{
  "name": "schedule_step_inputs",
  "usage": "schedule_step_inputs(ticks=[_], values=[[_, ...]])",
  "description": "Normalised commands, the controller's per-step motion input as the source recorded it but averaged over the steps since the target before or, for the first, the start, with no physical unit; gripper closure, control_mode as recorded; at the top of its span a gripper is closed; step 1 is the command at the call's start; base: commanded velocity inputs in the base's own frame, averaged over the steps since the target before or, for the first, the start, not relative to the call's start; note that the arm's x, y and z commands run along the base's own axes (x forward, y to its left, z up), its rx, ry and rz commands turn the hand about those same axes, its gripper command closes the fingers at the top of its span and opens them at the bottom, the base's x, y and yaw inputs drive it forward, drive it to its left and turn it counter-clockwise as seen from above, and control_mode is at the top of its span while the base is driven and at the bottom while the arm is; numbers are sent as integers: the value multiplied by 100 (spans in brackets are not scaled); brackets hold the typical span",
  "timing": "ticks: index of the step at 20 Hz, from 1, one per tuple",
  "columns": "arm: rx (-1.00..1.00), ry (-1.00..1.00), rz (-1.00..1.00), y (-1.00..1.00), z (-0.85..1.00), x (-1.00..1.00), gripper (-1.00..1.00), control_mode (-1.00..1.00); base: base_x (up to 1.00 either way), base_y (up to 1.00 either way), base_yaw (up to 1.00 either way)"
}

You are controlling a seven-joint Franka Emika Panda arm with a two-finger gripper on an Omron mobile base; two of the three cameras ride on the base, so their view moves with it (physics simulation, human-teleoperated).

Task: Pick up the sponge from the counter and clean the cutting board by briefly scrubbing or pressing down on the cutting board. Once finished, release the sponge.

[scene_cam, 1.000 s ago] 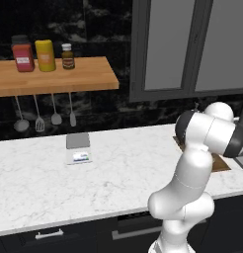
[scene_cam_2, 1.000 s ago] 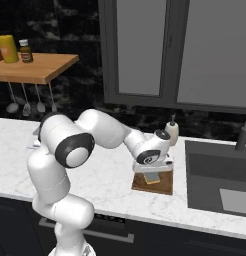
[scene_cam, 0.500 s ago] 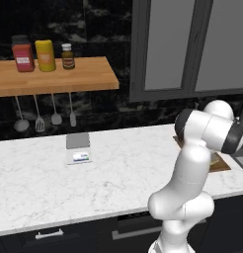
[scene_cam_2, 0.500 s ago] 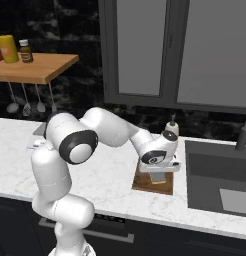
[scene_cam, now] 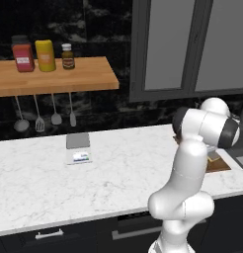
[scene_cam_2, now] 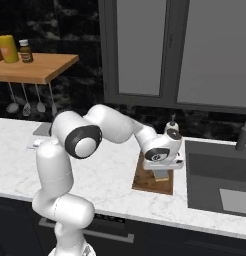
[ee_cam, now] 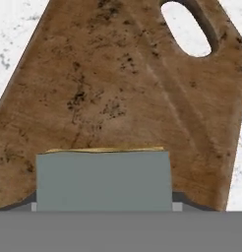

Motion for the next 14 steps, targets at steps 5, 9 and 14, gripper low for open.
schedule_step_inputs(ticks=[5,9,14], values=[[0,0,0,1,0,61,100,-100,0,0,0],[0,0,0,13,0,70,100,-100,0,0,0],[0,0,0,33,-5,14,100,-100,0,0,0]])
